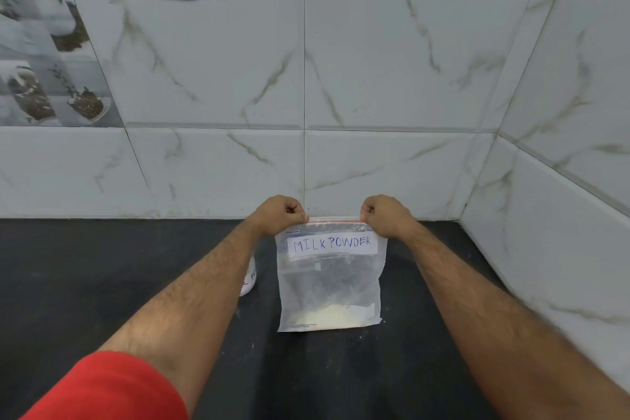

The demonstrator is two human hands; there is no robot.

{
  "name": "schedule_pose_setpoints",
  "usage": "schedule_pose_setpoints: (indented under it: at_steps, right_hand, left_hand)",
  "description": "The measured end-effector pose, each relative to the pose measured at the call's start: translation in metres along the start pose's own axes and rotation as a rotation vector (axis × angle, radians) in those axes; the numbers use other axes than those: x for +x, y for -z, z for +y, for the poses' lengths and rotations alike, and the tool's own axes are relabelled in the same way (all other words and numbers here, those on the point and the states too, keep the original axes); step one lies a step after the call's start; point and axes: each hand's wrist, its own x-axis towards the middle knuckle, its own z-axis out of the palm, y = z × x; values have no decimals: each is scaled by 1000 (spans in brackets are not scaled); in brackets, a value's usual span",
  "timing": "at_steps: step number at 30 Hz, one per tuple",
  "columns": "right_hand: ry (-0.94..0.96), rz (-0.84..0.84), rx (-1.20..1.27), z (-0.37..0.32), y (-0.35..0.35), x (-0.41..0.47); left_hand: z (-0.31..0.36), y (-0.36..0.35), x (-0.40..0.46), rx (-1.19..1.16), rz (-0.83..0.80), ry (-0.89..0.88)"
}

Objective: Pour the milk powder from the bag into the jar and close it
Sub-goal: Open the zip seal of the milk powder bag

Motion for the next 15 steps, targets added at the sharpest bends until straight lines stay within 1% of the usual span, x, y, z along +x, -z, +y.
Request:
schedule_pose_setpoints:
  at_steps: [15]
  right_hand:
    - [-14,17,17,10,8,-8]
  left_hand:
    - [-19,21,-13,34,38,16]
